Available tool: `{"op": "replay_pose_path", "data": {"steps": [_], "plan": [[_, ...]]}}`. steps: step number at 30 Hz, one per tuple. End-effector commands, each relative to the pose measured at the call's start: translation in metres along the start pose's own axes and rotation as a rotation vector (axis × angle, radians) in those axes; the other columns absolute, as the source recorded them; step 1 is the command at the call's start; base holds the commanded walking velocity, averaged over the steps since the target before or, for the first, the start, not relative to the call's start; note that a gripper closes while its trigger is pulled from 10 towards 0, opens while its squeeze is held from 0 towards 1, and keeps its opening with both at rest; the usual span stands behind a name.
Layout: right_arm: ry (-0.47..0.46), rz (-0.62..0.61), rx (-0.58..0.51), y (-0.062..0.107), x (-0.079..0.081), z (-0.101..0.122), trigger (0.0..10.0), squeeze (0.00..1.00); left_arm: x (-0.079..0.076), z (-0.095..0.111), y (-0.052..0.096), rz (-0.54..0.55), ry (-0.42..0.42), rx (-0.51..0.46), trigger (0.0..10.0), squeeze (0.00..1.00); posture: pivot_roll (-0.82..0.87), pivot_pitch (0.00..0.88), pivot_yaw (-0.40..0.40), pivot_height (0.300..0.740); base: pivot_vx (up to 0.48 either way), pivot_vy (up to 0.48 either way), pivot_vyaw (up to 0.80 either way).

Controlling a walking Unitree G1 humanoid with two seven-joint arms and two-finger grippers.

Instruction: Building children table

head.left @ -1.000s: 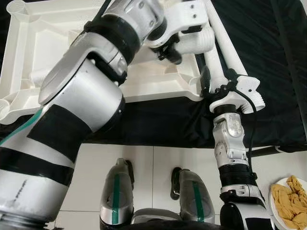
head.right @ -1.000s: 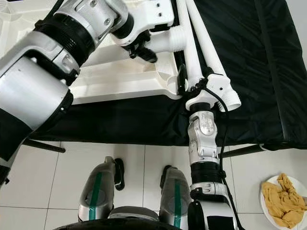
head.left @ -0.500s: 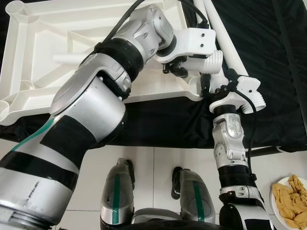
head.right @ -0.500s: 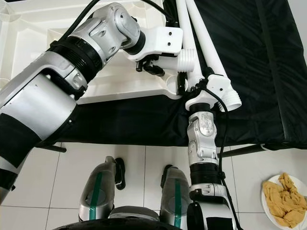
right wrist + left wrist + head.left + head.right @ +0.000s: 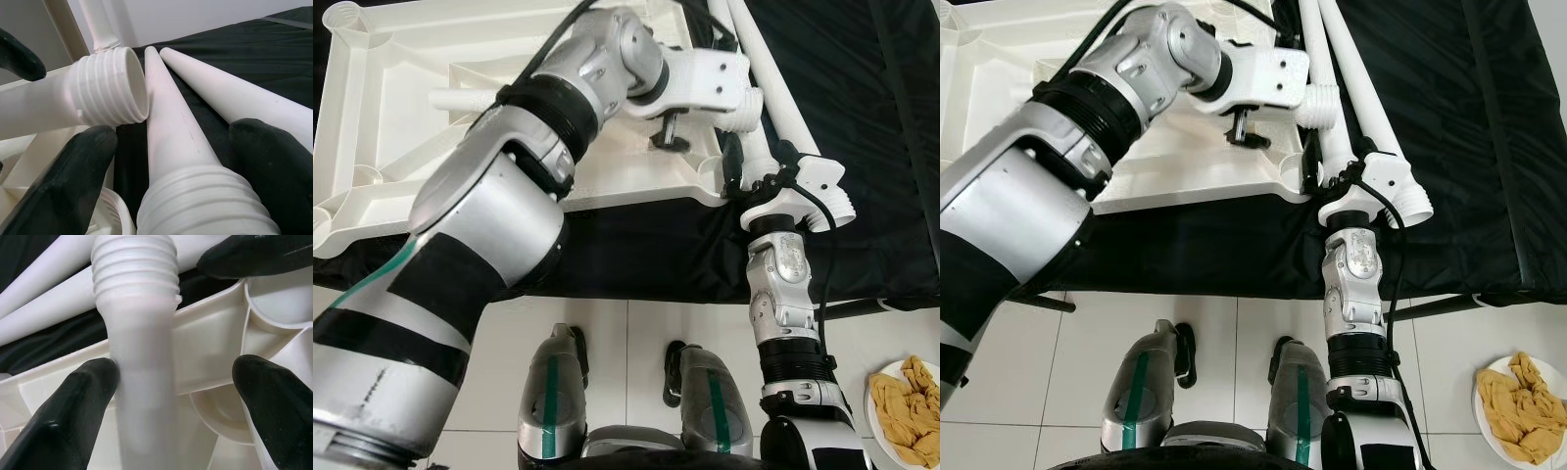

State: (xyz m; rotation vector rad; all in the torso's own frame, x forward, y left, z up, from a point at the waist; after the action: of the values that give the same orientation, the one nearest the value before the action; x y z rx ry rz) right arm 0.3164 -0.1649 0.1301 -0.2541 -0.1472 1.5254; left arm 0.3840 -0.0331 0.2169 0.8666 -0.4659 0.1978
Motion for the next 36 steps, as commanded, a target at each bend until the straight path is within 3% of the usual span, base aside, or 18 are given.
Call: {"op": "replay_pose_path", "data": {"steps": [1, 3, 4, 8, 10, 11, 15, 20, 21, 22, 23, 25, 27, 28, 31, 36], "plan": [[0.005, 0.019, 0.085, 0.006, 0.004, -0.018, 10.0, 0.0, 0.008, -0.001, 0.004, 0.067, 0.005, -0.017, 10.0, 0.0, 0.06, 0.11, 0.082, 0.74, 0.0, 0.0, 0.0], [0.005, 0.022, 0.084, 0.006, 0.005, -0.017, 10.0, 0.0, 0.01, -0.001, 0.007, 0.076, 0.013, -0.033, 10.0, 0.0, 0.06, 0.109, 0.077, 0.74, 0.0, 0.0, 0.0], [0.006, 0.029, 0.083, 0.005, 0.006, -0.017, 10.0, 0.0, 0.017, -0.001, 0.015, 0.085, 0.055, -0.063, 10.0, 0.0, 0.07, 0.106, 0.066, 0.74, 0.0, 0.0, 0.0], [0.006, 0.032, 0.082, 0.004, 0.006, -0.017, 10.0, 0.0, 0.019, 0.0, 0.019, 0.088, 0.084, -0.081, 10.0, 0.0, 0.07, 0.106, 0.066, 0.74, 0.0, 0.0, 0.0], [0.008, 0.041, 0.08, 0.003, 0.006, -0.016, 10.0, 0.0, 0.03, 0.002, 0.033, 0.103, 0.184, -0.155, 10.0, 0.0, 0.06, 0.101, 0.05, 0.74, 0.0, 0.0, 0.0], [0.008, 0.041, 0.08, 0.003, 0.006, -0.016, 10.0, 0.0, 0.03, 0.002, 0.033, 0.103, 0.184, -0.155, 10.0, 0.0, 0.06, 0.101, 0.05, 0.74, 0.0, 0.0, 0.0], [0.01, 0.059, 0.072, -0.002, 0.007, -0.013, 10.0, 0.0, 0.052, 0.011, 0.07, 0.121, 0.48, -0.413, 10.0, 0.0, 0.05, 0.102, 0.027, 0.74, 0.0, 0.0, 0.0], [0.011, 0.063, 0.07, -0.004, 0.007, -0.013, 10.0, 0.0, 0.056, 0.009, 0.081, 0.115, 0.562, -0.507, 10.0, 0.0, 0.05, 0.106, 0.025, 0.74, 0.0, 0.0, 0.0], [0.016, 0.065, 0.065, -0.005, 0.007, -0.012, 10.0, 0.0, 0.061, 0.004, 0.09, 0.138, 0.641, -0.599, 10.0, 0.0, 0.05, 0.106, 0.021, 0.74, 0.0, 0.0, 0.0], [0.016, 0.065, 0.065, -0.005, 0.007, -0.012, 10.0, 0.0, 0.061, 0.004, 0.09, 0.138, 0.641, -0.599, 10.0, 0.0, 0.05, 0.106, 0.021, 0.74, 0.0, 0.0, 0.0], [0.023, 0.063, 0.062, -0.007, 0.005, -0.011, 10.0, 0.0, 0.065, -0.011, 0.096, 0.189, 0.771, -0.689, 10.0, 0.0, 0.04, 0.111, 0.011, 0.74, 0.0, 0.0, 0.0], [0.023, 0.063, 0.062, -0.007, 0.005, -0.011, 10.0, 0.0, 0.065, -0.011, 0.096, 0.189, 0.771, -0.689, 10.0, 0.0, 0.04, 0.111, 0.011, 0.74, 0.0, 0.0, 0.0], [0.031, 0.053, 0.048, -0.011, 0.001, -0.007, 10.0, 0.0, 0.063, -0.047, 0.092, 0.343, 0.959, -0.773, 10.0, 0.0, 0.04, 0.115, -0.003, 0.74, 0.0, 0.0, 0.0], [0.034, 0.05, 0.041, -0.013, 0.0, -0.005, 10.0, 0.0, 0.057, -0.058, 0.087, 0.392, 0.991, -0.79, 10.0, 0.0, 0.04, 0.116, -0.009, 0.74, 0.0, 0.0, 0.0], [0.035, 0.048, 0.037, -0.014, -0.001, -0.004, 10.0, 0.0, 0.051, -0.063, 0.082, 0.419, 1.008, -0.797, 10.0, 0.0, 0.04, 0.116, -0.009, 0.74, 0.0, 0.0, 0.0], [0.036, 0.055, 0.03, -0.018, 0.0, -0.002, 10.0, 0.0, 0.026, -0.084, 0.07, 0.558, 1.039, -0.767, 10.0, 0.0, 0.05, 0.112, -0.022, 0.74, 0.0, 0.0, 0.0]]}}
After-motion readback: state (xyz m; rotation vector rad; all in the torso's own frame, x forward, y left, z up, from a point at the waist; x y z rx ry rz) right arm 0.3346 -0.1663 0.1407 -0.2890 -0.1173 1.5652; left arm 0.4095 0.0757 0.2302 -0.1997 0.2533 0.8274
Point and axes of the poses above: a point about 5 cm out from each wrist's last joint towards the gripper, its own y axis pointing back from the gripper into the wrist, its own z axis along the axis of the wrist's last joint, x = y × z, the point moved 3 cm from there along -y, pointing out of the wrist towards the gripper, and after that the axes turned 13 degrees about y, right-handed, at the moved point
